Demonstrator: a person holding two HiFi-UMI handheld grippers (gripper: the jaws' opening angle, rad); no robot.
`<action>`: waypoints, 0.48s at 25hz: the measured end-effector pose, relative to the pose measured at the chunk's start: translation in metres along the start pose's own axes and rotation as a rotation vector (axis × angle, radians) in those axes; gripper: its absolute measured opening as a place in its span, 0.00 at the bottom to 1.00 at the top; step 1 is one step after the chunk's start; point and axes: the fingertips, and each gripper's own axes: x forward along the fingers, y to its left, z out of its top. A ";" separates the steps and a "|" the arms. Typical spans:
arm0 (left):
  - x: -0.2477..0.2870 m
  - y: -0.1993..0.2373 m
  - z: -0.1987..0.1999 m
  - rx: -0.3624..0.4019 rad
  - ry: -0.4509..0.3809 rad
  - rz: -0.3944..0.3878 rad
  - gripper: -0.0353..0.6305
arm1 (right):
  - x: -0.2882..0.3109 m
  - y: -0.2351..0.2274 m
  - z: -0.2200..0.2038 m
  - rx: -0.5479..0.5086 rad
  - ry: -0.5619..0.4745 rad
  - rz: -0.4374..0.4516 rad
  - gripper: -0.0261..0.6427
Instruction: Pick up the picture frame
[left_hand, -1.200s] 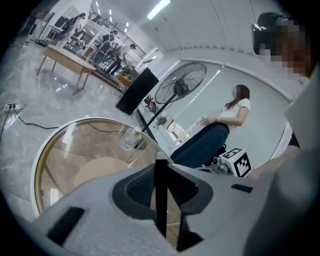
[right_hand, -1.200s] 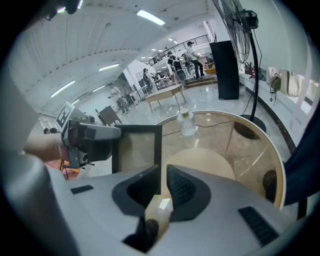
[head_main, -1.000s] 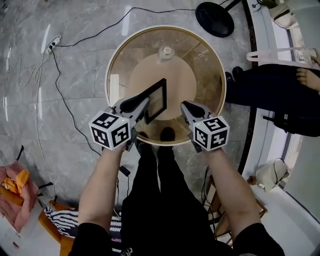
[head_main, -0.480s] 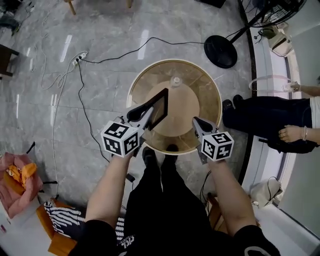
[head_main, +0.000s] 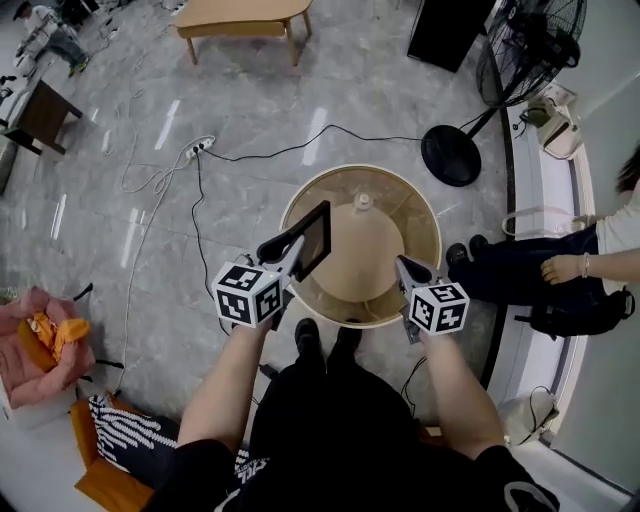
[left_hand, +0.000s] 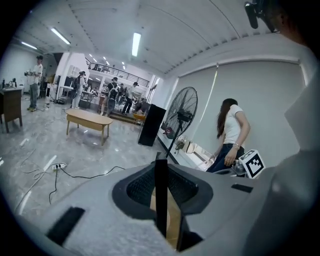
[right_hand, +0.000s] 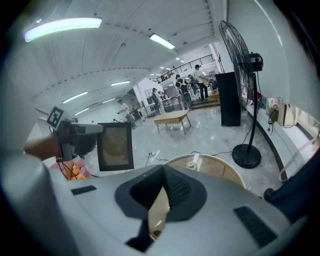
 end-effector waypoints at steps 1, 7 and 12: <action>-0.007 -0.002 0.005 0.005 -0.006 0.013 0.17 | -0.006 0.001 0.005 -0.006 -0.009 0.003 0.05; -0.043 -0.015 0.038 0.044 -0.052 0.099 0.17 | -0.040 0.007 0.042 -0.025 -0.096 0.040 0.05; -0.066 -0.027 0.058 0.059 -0.095 0.131 0.17 | -0.068 0.008 0.067 -0.034 -0.157 0.040 0.05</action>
